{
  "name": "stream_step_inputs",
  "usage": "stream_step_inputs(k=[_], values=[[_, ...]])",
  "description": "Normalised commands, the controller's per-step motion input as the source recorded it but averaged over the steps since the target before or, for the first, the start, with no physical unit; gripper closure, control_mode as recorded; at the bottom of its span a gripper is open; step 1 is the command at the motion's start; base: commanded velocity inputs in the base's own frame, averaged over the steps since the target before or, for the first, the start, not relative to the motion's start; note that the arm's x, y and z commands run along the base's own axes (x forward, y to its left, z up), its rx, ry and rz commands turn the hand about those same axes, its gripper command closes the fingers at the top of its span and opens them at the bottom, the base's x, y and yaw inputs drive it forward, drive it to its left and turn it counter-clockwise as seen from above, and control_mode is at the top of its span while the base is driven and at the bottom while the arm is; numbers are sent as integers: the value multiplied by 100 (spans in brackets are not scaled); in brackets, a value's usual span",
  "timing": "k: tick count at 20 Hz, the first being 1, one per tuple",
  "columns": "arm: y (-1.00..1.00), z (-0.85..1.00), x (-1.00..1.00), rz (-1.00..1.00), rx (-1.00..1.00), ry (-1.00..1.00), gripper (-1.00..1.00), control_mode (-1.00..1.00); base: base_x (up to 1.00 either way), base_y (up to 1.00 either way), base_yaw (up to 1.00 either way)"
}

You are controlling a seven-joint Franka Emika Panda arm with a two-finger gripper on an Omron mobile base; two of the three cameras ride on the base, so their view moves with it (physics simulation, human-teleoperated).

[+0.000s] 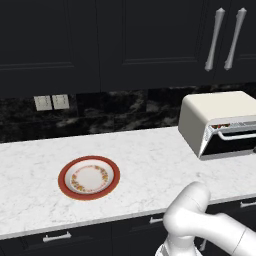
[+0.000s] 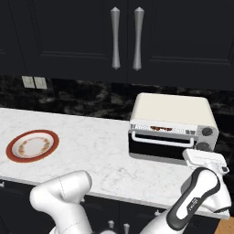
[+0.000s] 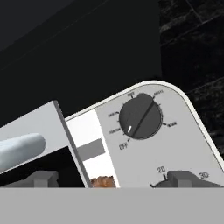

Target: Pick up the kebab skewer and baguette bread, and place them inside the toaster oven. Close the toaster oven door and start by setting the timer.

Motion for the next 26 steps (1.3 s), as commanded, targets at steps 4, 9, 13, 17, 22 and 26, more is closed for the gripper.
stream_step_inputs(k=[4, 9, 13, 17, 22, 26], values=[[74, -1, 39, 12, -2, -5, -100, -100, 0, 0, 0], [50, 0, 27, -1, -1, -17, -100, -100, 0, 0, 0], [62, 0, 29, -13, -4, -16, -100, -100, 0, 0, 0], [62, 0, 40, -12, -2, -14, -100, -100, 0, 0, 0], [71, 0, 49, -15, -4, -10, -100, -100, 0, 0, 0], [63, 0, 46, -21, -4, -5, -100, -100, 0, 0, 0]])
